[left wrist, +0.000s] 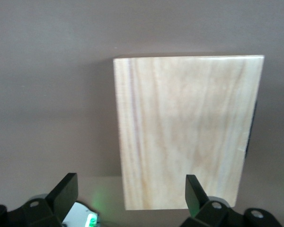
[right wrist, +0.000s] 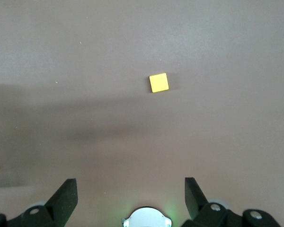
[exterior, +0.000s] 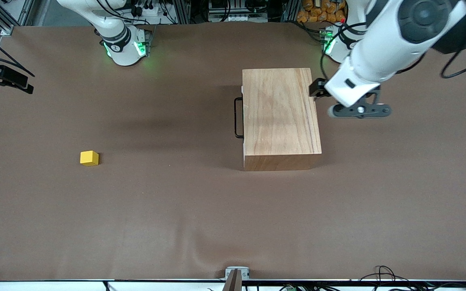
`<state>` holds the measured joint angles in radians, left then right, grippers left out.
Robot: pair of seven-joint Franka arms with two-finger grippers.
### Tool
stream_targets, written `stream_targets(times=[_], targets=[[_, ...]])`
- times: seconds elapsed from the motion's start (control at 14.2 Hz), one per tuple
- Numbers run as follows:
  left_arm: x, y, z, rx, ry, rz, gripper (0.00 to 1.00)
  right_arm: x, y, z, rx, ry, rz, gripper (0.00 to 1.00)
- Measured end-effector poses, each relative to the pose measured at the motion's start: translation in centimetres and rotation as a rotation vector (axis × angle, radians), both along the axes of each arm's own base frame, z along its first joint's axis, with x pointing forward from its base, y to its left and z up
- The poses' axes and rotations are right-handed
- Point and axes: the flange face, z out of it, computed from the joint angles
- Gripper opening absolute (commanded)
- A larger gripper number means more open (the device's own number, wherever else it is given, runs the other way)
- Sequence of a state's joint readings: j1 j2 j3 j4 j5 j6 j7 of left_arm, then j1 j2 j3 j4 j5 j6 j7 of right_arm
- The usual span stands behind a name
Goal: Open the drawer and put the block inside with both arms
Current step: 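Reach the left gripper across the box to the black drawer handle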
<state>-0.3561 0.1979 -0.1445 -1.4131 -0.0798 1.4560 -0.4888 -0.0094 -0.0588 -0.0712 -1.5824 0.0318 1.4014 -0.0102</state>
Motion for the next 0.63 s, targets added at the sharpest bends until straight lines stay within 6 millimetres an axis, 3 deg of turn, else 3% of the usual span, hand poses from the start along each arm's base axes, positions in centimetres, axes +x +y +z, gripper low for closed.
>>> stream_targets(times=[0.21, 0.63], targets=[[-0.7, -5.0, -2.3, -0.003, -0.013, 0.035, 1.0, 0.1, 0.2, -0.1, 0.0, -0.005, 0.004, 1.0], [-4.2, -13.8, -5.9, 0.01, -0.024, 0.117, 1.0, 0.2, 1.4, -0.8, 0.001, 0.01, 0.027, 1.0]])
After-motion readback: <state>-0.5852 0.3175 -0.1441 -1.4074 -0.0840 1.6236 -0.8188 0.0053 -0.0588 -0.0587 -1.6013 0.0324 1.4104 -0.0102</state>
